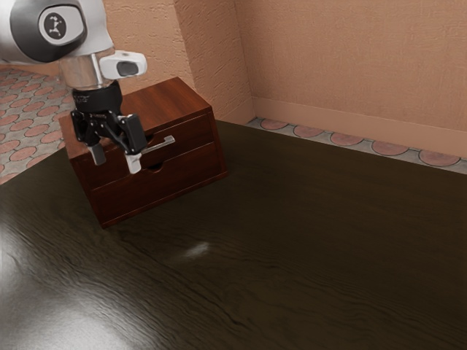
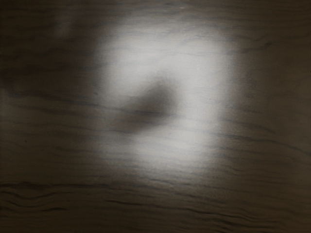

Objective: Pull the drawer handle with one arm to open the drawer

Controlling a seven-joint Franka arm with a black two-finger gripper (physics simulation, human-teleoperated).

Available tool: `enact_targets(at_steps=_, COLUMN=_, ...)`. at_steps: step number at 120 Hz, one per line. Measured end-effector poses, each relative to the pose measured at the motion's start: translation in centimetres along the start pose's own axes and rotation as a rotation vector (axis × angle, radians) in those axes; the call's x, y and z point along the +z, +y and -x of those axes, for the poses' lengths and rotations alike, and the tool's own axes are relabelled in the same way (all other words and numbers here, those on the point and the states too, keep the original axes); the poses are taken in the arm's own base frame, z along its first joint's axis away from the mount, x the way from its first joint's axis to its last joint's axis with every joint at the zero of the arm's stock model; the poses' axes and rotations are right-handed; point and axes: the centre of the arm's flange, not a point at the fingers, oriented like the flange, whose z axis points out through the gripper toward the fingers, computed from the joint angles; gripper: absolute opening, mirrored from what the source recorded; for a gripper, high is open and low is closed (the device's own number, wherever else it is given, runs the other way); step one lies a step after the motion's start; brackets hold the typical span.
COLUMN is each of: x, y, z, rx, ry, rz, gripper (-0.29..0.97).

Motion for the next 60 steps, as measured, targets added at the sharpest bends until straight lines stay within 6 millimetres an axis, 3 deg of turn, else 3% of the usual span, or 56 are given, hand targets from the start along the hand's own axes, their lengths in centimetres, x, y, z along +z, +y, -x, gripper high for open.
enact_targets(at_steps=24, x=-0.9, y=-0.6, z=-0.5, rx=0.022, ry=0.071, rz=-0.007, gripper=0.68)
enact_targets(at_steps=29, x=-3.9, y=-0.2, z=0.8, rx=0.041, ry=0.138, rz=-0.02, gripper=0.68)
enact_targets(at_steps=36, x=-9.0, y=0.8, z=4.6, rx=0.085, ry=0.252, rz=-0.034, gripper=0.68)
enact_targets(at_steps=42, x=-11.1, y=1.7, z=6.4, rx=0.128, ry=0.305, rz=-0.025, gripper=0.68)
enact_targets(at_steps=60, x=-10.4, y=3.9, z=4.5, rx=0.253, ry=0.316, rz=-0.007, gripper=0.68)
